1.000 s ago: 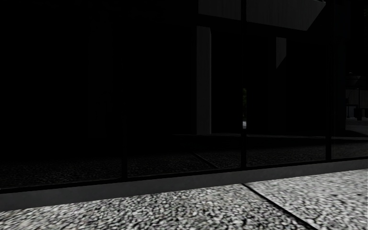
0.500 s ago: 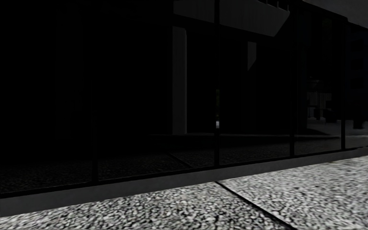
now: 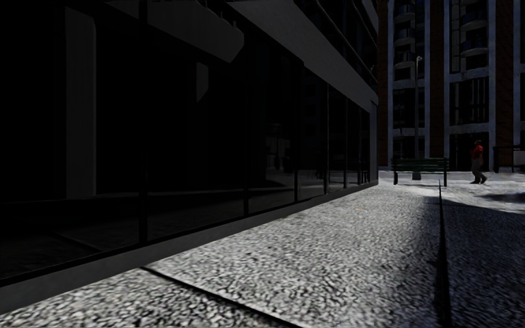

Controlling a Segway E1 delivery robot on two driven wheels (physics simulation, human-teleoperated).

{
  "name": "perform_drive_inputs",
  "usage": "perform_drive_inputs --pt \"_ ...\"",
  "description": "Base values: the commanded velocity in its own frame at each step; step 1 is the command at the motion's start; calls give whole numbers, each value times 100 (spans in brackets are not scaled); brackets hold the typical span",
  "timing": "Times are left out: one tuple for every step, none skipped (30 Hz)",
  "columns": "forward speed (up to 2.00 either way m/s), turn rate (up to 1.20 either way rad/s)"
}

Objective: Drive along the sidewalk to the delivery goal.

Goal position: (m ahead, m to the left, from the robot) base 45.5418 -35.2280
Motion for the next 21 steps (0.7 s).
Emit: perform_drive_inputs --pt "0 -120" --pt "0 -83" --pt "0 0" --pt "0 0" --pt "0 0" --pt "0 0" --pt "0 0" --pt "0 0" --pt "0 0" --pt "0 0" --pt "0 0" --pt "0 0" --pt "0 0" --pt "0 0" --pt "0 0" --pt "0 0" --pt "0 -46" --pt "0 -46" --pt "0 -97" --pt "0 -120" --pt "0 -120"
